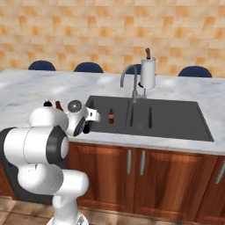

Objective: Place the large bottle from the dining counter next to the other large bottle outside the sink, and place the small bottle from the dining counter next to the other small bottle inside the sink.

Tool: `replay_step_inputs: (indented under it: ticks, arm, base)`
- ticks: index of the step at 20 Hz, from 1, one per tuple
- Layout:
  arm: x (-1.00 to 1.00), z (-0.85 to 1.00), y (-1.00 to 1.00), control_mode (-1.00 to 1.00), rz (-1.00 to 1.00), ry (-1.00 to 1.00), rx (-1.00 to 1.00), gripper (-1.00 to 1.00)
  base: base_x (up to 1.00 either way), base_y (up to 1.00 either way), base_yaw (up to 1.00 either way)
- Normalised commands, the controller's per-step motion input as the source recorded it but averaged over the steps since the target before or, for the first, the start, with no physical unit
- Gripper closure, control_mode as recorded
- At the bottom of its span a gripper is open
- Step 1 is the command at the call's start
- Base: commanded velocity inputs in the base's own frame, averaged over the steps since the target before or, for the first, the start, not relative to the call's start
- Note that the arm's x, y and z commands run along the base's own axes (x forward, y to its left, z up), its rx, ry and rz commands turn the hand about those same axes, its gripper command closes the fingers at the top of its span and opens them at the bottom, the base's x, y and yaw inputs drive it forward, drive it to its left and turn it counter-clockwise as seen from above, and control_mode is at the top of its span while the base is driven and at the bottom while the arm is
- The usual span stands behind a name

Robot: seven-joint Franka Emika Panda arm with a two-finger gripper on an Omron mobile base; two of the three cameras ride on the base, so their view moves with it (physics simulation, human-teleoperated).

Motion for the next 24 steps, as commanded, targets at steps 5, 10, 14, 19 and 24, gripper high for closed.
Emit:
replay_step_inputs:
  ticks: [5, 10, 14, 19, 24]
  arm:
    - [0.0, 0.0, 0.0, 1.0, 0.0, 0.0, 0.0, 1.0]
    - [0.0, 0.0, 0.0, 1.0, 0.0, 0.0, 0.0, 1.0]
    - [0.0, 0.0, 0.0, 1.0, 0.0, 0.0, 0.0, 1.0]
    - [0.0, 0.0, 0.0, 1.0, 0.0, 0.0, 0.0, 1.0]
    - [0.0, 0.0, 0.0, 1.0, 0.0, 0.0, 0.0, 1.0]
  base:
    - [0.35, 0.14, -0.17]
    - [0.38, 0.27, -0.12]
    - [0.34, 0.25, -0.08]
    - [0.2, 0.28, -0.03]
    - [0.3, 0.27, -0.01]
